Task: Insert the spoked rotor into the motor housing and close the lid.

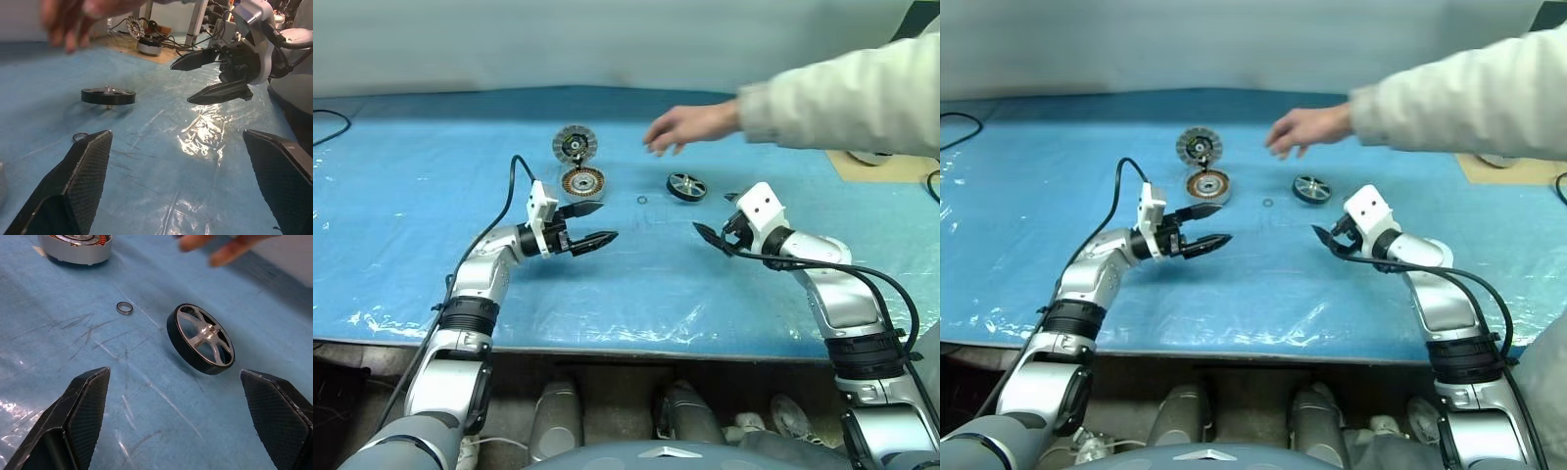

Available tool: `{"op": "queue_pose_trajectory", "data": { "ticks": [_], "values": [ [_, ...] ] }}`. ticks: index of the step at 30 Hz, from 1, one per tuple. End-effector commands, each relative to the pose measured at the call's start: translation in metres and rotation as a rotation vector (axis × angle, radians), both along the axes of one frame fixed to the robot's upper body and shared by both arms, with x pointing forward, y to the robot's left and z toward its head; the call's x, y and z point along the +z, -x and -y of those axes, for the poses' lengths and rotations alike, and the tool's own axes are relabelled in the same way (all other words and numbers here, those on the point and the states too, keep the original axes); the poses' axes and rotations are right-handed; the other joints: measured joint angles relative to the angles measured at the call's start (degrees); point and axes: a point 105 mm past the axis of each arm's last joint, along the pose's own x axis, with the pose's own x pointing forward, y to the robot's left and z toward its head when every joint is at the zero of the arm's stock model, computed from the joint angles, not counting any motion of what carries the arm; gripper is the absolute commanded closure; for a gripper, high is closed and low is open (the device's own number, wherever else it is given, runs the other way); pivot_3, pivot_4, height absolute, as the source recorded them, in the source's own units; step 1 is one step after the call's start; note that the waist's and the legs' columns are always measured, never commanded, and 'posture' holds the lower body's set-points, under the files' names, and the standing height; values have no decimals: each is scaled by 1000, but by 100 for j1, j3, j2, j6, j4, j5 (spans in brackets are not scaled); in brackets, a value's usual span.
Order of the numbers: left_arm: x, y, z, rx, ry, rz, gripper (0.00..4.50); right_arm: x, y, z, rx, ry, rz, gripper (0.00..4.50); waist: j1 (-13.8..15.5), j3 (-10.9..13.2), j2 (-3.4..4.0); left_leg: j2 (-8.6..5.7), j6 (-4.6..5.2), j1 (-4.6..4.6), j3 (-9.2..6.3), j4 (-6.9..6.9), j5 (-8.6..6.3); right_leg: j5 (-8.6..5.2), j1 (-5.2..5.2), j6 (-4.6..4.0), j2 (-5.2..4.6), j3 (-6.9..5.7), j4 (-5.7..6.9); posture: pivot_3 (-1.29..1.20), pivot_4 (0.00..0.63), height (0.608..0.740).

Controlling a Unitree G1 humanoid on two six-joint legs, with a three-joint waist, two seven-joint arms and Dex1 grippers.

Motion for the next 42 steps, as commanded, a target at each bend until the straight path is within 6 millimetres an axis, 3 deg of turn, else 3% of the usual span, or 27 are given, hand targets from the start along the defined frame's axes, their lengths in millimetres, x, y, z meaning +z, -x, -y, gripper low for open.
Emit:
{"op": "queue_pose_trajectory", "data": {
  "ticks": [1,21,29,34,37,42],
  "values": [
    [14,-2,-3,13,23,51,26,20,-5,0,8,9,66,26,-7,0,0,0,0,0,0,0,0,0,0,0,0,0,0,0,150,740],
    [14,-4,-4,21,17,48,26,17,-2,-25,105,11,42,26,-8,1,0,0,3,-3,0,-2,2,0,-2,0,0,-1,-2,0,150,740],
    [16,-5,-14,46,22,42,26,48,-21,-80,314,17,88,26,-24,1,0,5,4,-5,1,2,3,6,-17,-9,1,-1,13,0,150,740],
    [15,-14,-46,166,1,31,26,56,-44,-117,427,72,91,26,-31,2,-1,5,4,-18,4,6,4,8,-33,-11,2,-2,26,0,150,740],
    [9,-17,-76,294,-15,22,26,54,-57,-148,506,122,90,26,-105,2,-1,4,3,-24,9,7,3,9,-45,-14,2,-2,29,0,150,740],
    [3,-11,-102,413,-15,22,26,47,-69,-186,545,154,83,26,-158,3,-2,15,5,-71,4,11,4,12,-69,-13,1,-28,28,0,150,740]
  ]
}}
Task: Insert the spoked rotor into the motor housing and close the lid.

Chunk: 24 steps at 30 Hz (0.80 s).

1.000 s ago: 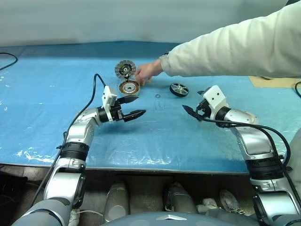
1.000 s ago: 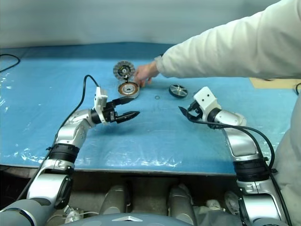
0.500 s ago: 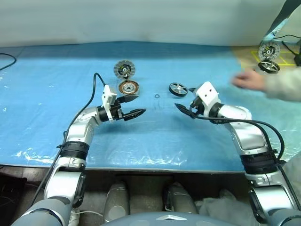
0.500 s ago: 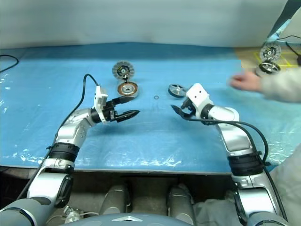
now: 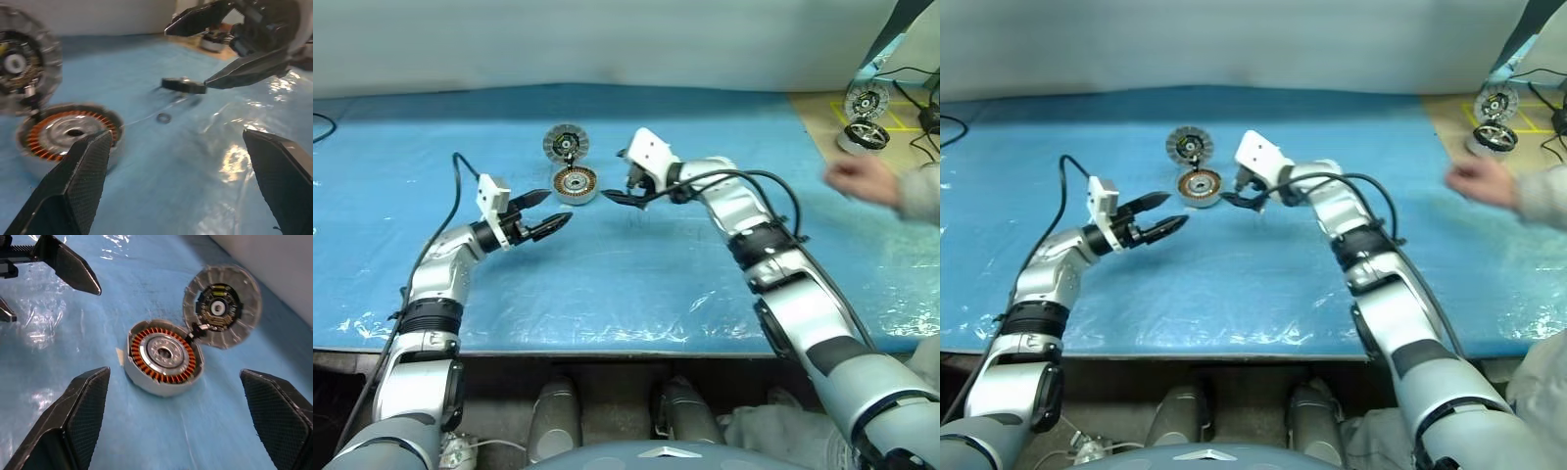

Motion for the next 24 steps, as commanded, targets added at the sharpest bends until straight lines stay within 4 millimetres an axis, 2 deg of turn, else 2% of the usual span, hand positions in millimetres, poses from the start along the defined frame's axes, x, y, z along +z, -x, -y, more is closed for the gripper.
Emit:
{"op": "queue_pose_trajectory", "data": {
  "ticks": [1,4,10,18,24],
  "values": [
    [6,7,-18,74,-1,43,26,4,-3,-22,37,25,49,26,-6,0,0,7,1,-11,0,5,0,0,-8,0,0,-9,1,0,150,740],
    [2,17,-21,103,-4,41,26,1,-1,-40,56,45,71,26,11,0,-1,33,2,-59,-17,35,1,-3,-28,-7,8,-45,10,0,150,740],
    [-1,34,-25,145,4,25,26,5,3,-57,81,10,62,26,8,5,-3,47,1,-54,-20,52,-2,-17,-28,-44,8,-56,35,0,150,740],
    [4,32,-23,147,5,17,26,2,6,-56,106,4,47,26,7,5,-2,68,-23,-32,-3,79,-9,-27,-26,-62,9,-55,95,0,150,740],
    [6,26,-10,101,6,17,26,-2,6,-42,133,39,46,26,10,5,-2,67,-15,-39,-2,85,-2,-27,-27,-62,8,-56,93,0,150,740]
  ]
}}
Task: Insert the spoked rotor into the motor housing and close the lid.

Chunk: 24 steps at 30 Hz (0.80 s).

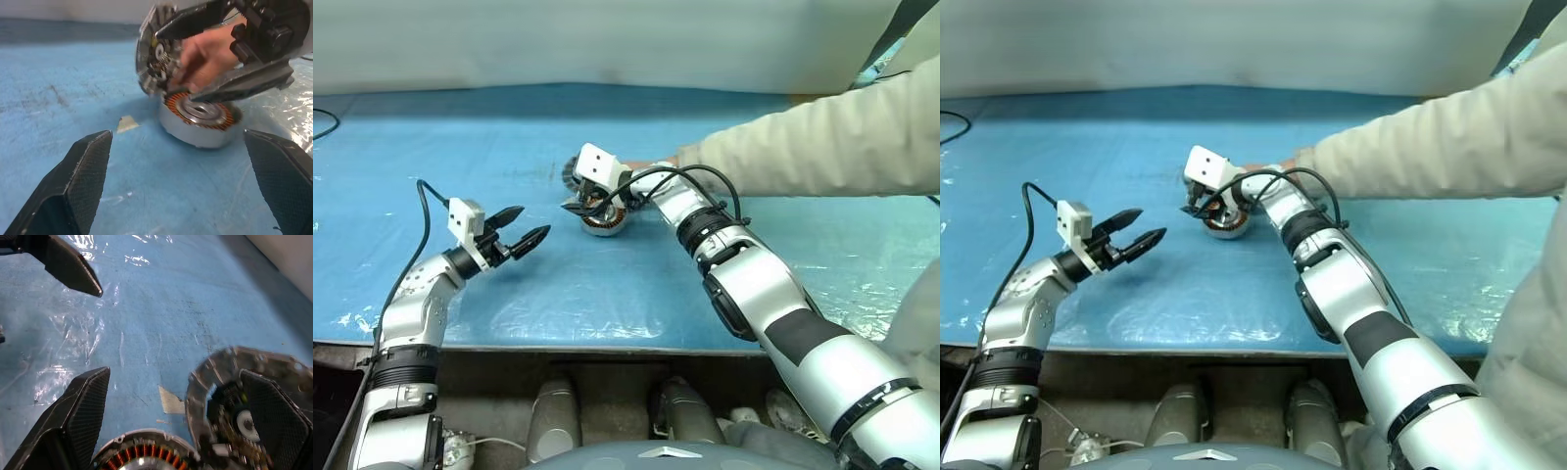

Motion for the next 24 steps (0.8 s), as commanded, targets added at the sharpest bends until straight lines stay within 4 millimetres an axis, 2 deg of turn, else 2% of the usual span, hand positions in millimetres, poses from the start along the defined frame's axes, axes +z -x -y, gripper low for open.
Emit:
{"op": "queue_pose_trajectory", "data": {
  "ticks": [1,5,7,9,13,17,24],
  "values": [
    [9,-3,7,-32,-7,31,26,10,2,9,56,12,48,26,5,0,0,0,6,-1,0,0,4,0,0,0,0,0,-1,0,150,740],
    [10,-5,11,-49,-4,35,26,-4,9,35,135,109,35,26,3,1,-2,0,9,-6,0,0,5,0,0,0,0,-1,-3,0,150,740],
    [9,-6,13,-59,-3,32,26,-6,11,53,145,120,11,26,8,1,-2,1,10,-5,-1,0,5,0,-1,0,1,-2,-2,0,150,740],
    [7,-8,15,-65,-1,27,26,-9,15,62,158,131,-5,26,10,1,-2,0,12,-5,-1,1,6,0,0,0,1,-2,-1,0,150,740],
    [5,-11,23,-90,10,27,26,-14,24,65,186,158,-26,26,-17,1,-3,1,14,-1,-1,6,5,0,0,0,2,-1,4,0,150,740],
    [6,-15,30,-109,14,31,26,-19,22,63,157,179,-1,26,-19,1,-3,4,34,3,-1,6,-6,0,0,-2,5,0,7,0,150,740],
    [5,-18,35,-125,18,35,26,-39,26,62,209,339,80,26,-3,1,-3,1,33,-4,-1,6,-5,-1,-1,-2,2,-1,1,0,150,740]
  ]
}}
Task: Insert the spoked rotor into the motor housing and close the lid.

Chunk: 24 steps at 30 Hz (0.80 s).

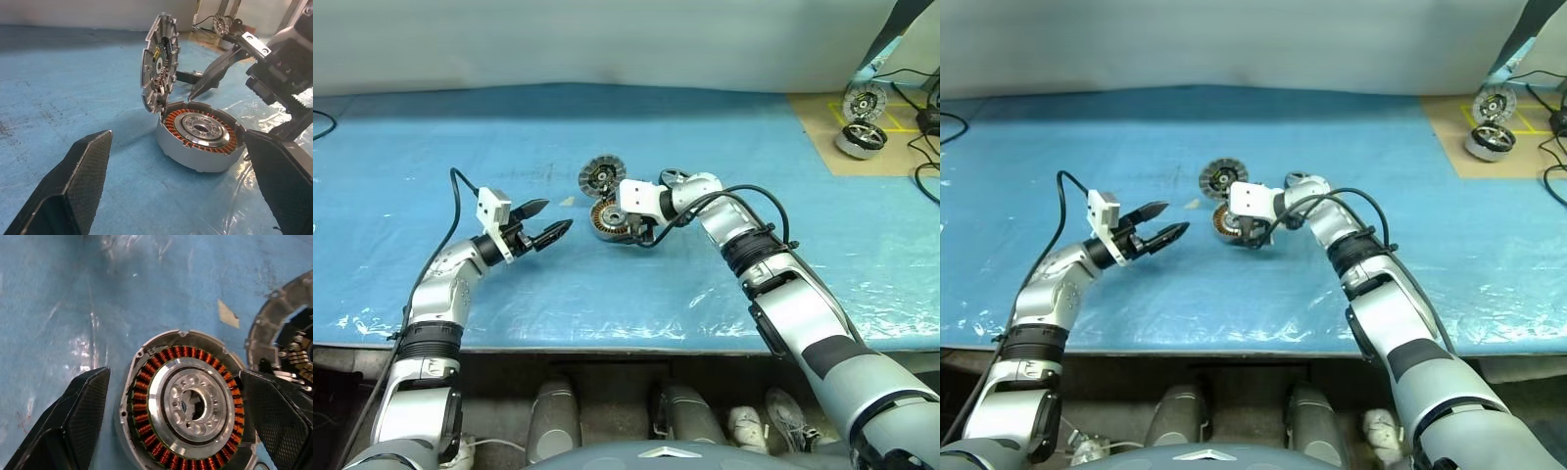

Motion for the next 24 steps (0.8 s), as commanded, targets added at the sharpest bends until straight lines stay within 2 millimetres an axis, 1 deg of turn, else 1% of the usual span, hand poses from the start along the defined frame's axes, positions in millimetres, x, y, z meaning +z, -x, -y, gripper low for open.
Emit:
{"op": "queue_pose_trajectory", "data": {
  "ticks": [1,8,11,13,19,22,24],
  "values": [
    [9,-2,4,-18,-2,46,26,1,2,-1,45,42,62,26,0,0,0,0,0,0,0,0,0,0,0,0,0,0,0,0,150,740],
    [6,1,5,-26,-3,38,26,-1,1,15,36,83,42,26,2,0,0,0,0,2,0,2,0,0,2,0,0,0,2,0,150,740],
    [3,1,7,-29,-6,34,26,-11,1,20,34,119,45,26,-4,0,0,1,1,2,0,2,0,0,1,0,1,0,3,0,150,740],
    [3,1,8,-33,-6,33,26,-16,2,20,38,131,45,26,-4,0,0,1,1,2,0,2,0,0,1,0,1,0,2,0,150,740],
    [2,0,9,-36,-7,29,26,-23,7,15,72,153,54,26,-14,0,-1,1,1,7,1,1,0,0,4,0,1,0,4,0,150,740],
    [1,0,9,-38,-8,26,0,-26,6,17,68,168,71,607,-18,0,-1,2,1,9,1,1,0,0,5,0,1,1,4,0,150,740],
    [0,1,9,-39,-9,24,0,-24,5,16,64,161,76,1265,-18,0,-1,2,1,10,1,1,0,0,6,0,1,1,4,0,150,740]
  ]
}}
